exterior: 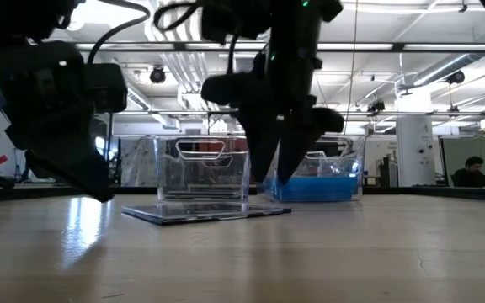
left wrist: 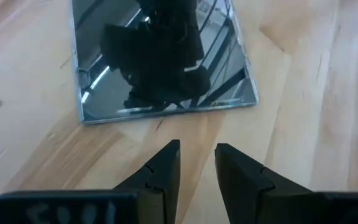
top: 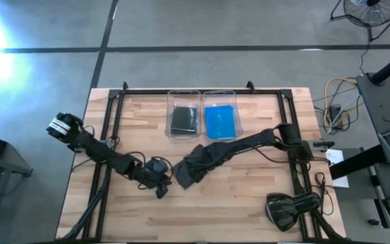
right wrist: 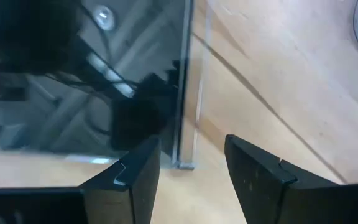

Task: Pick & place jewel cases by type
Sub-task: Put the black CD case into the left transparent bin

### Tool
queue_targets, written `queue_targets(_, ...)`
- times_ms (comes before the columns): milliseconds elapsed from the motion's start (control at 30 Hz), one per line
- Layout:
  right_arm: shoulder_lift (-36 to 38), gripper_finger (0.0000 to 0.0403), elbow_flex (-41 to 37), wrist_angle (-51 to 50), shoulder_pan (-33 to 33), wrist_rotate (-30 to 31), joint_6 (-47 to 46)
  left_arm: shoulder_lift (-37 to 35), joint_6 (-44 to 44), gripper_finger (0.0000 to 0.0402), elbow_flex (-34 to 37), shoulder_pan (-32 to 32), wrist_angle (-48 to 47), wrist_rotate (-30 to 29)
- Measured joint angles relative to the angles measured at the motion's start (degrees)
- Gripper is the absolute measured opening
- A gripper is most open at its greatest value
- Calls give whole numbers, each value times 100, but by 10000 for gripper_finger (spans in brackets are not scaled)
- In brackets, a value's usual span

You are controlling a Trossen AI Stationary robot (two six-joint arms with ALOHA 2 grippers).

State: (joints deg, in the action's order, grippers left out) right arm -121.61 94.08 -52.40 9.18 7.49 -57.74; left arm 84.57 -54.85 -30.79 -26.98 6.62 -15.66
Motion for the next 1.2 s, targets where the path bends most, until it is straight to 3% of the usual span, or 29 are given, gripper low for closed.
queue_targets(267,550,173,-1440,1587,-244,-335,-424,668,234,83,-480,54,4,9)
queue_targets(467,700,174,-2182,3126,-266,-1159,-546,868,228,83,-530,124,-40,16)
queue_targets(733,747,174,-2319,3518,-306,-1389,-452,959,348,83,-480,155,-217,232)
queue_targets(967,1349,173,-2284,4014,-363,-1734,-25,967,382,83,-458,82,-582,383)
queue_targets(1200,992,173,-2201,5049,-186,-2288,-302,971,385,83,-452,76,-593,378)
